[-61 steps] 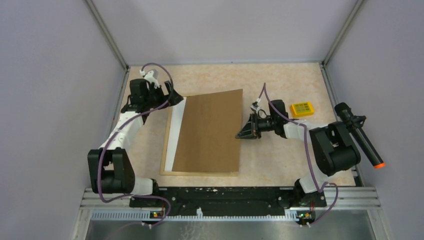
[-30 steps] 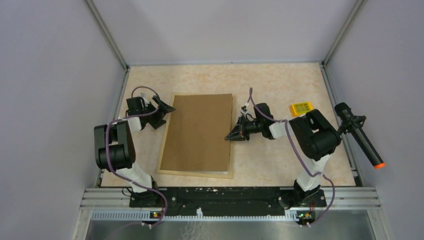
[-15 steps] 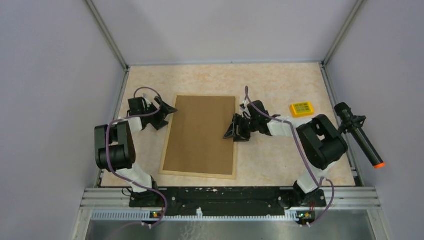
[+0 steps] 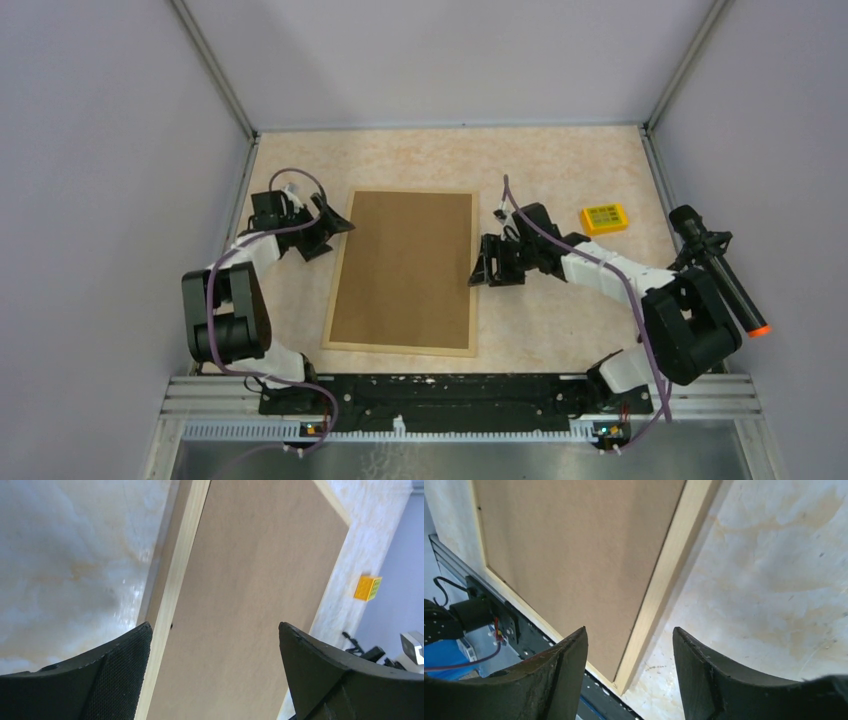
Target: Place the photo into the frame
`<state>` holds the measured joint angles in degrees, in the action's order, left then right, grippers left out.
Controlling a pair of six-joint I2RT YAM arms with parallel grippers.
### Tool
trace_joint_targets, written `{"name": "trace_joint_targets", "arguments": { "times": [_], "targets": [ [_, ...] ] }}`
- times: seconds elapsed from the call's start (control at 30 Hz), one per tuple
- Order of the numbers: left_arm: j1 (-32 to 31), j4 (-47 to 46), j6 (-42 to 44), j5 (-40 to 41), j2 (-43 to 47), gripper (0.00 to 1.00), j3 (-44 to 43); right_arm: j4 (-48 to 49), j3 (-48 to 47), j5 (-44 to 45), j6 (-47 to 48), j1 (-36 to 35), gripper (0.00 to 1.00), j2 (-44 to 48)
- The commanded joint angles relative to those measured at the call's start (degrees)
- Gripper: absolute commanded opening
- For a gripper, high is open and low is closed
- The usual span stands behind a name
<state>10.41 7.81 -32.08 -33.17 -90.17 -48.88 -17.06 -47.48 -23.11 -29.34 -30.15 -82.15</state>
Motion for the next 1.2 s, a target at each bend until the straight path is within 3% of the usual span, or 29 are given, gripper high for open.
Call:
{"name": "trace_joint_targets", "arguments": {
  "times": [0.0,0.07,0.17,0.33,0.43,0.57,0.67,0.83,1.03,1.17],
  "targets": [
    [0.1,4.3,5.8,1.1,4.8,0.99,4.3,5.6,3.8,-4.1,0.1,0.4,0.61,-2.3],
    [0.1,4.5,6.1,-0.1,4.4,0.99,5.6,6.4,3.5,-3.7,0.9,0.0,0.52,-5.2],
    [0.2,3.4,5.9,-2.5,3.6,0.98,7.2,7.9,2.2,-2.7,0.8,-1.5,0.28,-9.5],
    [0.0,0.9,5.0,-6.3,1.4,0.96,8.8,5.8,-1.5,5.8,-0.9,-5.6,0.27,-13.2],
    [0.0,0.4,4.8,-7.0,1.3,0.96,9.2,5.1,-2.9,8.9,-2.3,-7.9,0.18,-14.2],
    [0.0,0.2,4.8,-7.5,1.3,0.96,9.3,2.4,-5.3,13.8,-2.6,-9.5,0.17,-15.1],
    [-0.3,-0.5,4.2,-8.3,1.2,0.96,9.9,-1.3,-7.3,17.3,-2.5,-10.2,0.21,-16.5],
    [-0.3,-1.1,3.6,-8.8,1.5,0.96,10.3,-10.6,-13.7,27.8,-1.9,-14.6,0.37,-21.9],
    [-0.7,-2.0,3.1,-9.9,1.8,0.96,11.2,-8.3,-14.9,28.4,-4.5,-17.8,0.59,-25.3],
    [-1.4,-2.2,2.8,-10.0,1.9,0.96,11.5,-11.9,-19.9,31.0,-4.7,-18.2,0.63,-29.6]
  ]
}}
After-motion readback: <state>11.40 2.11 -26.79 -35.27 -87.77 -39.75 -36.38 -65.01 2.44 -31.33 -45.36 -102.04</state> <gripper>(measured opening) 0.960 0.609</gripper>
